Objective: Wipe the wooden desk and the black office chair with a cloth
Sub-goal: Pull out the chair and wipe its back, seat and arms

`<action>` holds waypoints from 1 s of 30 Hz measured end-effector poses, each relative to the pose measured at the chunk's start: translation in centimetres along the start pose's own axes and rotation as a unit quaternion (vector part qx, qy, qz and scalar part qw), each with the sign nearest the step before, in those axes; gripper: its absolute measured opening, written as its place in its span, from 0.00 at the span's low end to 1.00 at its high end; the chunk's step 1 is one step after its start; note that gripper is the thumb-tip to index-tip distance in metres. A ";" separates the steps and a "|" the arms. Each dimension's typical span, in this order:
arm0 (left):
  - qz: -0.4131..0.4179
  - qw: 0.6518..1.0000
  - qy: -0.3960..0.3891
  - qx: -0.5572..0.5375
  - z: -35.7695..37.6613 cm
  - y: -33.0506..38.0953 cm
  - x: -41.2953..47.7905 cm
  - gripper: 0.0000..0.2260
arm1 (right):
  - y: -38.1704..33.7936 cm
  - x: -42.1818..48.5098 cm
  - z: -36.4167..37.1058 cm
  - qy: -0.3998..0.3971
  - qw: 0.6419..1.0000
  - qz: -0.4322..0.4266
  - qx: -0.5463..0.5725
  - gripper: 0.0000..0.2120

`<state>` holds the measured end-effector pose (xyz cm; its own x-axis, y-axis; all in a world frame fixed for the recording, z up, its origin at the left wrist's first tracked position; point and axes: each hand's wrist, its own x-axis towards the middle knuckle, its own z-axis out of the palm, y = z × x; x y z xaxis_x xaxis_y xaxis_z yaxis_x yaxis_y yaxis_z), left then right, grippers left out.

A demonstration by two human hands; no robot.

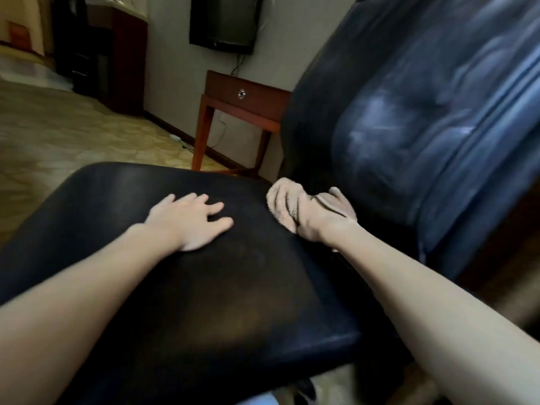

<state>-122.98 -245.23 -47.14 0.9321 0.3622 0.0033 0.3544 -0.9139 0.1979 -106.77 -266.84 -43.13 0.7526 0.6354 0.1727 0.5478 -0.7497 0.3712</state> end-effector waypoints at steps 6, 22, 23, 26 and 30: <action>-0.007 1.000 -0.005 0.011 -0.9 -1.3 -0.6 0.31 | -0.2 -9.1 -1.4 0.046 0.999 0.001 -0.026 0.20; 0.072 0.991 0.100 0.054 -1.6 6.8 -8.6 0.25 | 0.8 -19.0 -2.5 0.165 0.981 -0.088 0.045 0.16; 0.079 0.992 0.090 0.042 -1.2 8.4 -8.7 0.24 | 0.7 -18.8 -2.7 0.181 0.972 -0.119 0.091 0.20; 0.094 0.990 0.096 0.031 0.2 11.6 -8.5 0.18 | 1.0 -17.7 -3.0 0.268 0.936 -0.174 0.148 0.19; 0.101 0.981 0.150 -0.065 3.2 11.0 -9.0 0.21 | 2.5 -19.1 0.1 0.199 0.965 -0.145 0.088 0.27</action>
<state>-127.21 -259.15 -48.15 0.9115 0.2314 0.3399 0.1339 -0.9486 0.2866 -119.74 -280.91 -45.60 0.3775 0.8175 0.4349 0.7938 -0.5276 0.3026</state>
